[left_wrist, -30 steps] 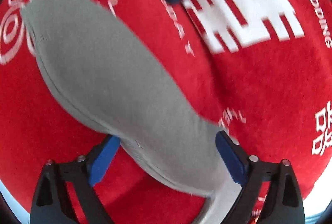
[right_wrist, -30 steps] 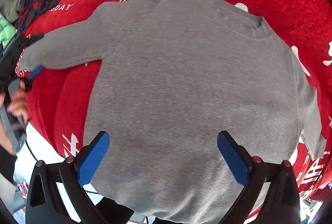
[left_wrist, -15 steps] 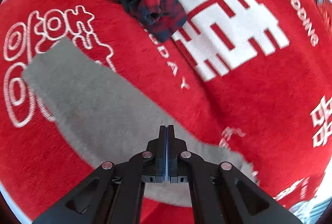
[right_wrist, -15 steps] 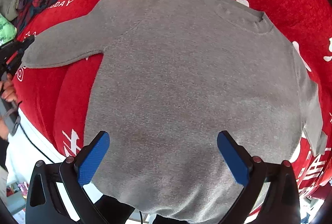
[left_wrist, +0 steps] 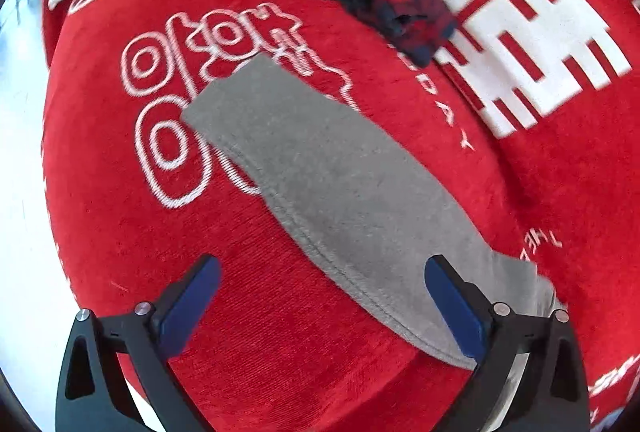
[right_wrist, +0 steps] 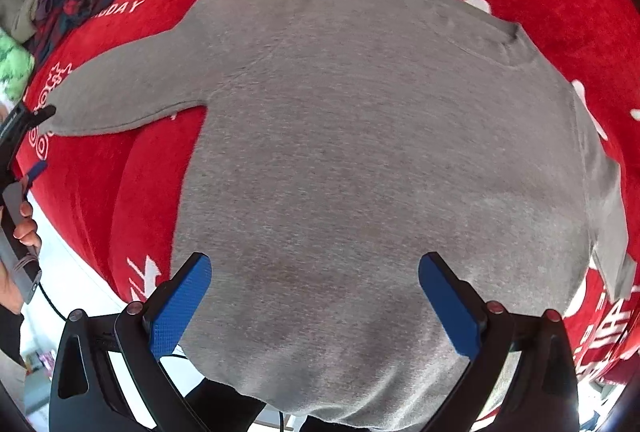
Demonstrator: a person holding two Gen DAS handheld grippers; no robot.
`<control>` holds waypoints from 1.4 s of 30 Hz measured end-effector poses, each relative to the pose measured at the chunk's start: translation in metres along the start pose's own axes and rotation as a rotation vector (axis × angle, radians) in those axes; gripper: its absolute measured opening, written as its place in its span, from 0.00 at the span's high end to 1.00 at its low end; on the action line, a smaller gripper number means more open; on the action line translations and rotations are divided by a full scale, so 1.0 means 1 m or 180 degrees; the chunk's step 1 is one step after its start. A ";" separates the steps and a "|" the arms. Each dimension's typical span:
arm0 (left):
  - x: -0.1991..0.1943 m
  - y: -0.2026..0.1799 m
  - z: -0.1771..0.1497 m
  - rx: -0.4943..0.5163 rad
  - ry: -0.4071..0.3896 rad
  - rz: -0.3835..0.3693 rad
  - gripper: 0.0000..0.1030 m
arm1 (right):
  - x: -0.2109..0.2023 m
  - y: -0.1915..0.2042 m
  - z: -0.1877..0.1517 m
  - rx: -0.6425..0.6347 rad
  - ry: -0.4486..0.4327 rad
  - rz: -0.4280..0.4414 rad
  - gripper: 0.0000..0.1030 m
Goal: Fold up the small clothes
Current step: 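Grasp the sweater sleeve cuff nearest the left tool and lift it, then fold the held sleeve across the sweater body and open the left tool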
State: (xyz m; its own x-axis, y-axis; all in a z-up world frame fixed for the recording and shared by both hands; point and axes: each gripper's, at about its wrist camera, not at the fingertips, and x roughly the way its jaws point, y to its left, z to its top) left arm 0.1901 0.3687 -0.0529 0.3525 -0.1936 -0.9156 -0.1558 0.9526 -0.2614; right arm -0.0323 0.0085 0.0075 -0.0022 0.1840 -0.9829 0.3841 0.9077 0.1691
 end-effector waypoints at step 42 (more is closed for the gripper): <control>-0.009 -0.385 -0.210 0.2800 0.0736 -0.1700 0.91 | -0.023 -0.171 -0.038 0.1289 -0.0462 0.0087 0.00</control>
State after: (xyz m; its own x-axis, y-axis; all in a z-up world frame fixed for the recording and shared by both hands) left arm 0.0528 -0.0458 -0.0080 -0.0209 -0.5900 -0.8071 0.7248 0.5471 -0.4187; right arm -0.1329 -0.1370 0.0036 0.1318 0.1248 -0.9834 0.7137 0.6765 0.1815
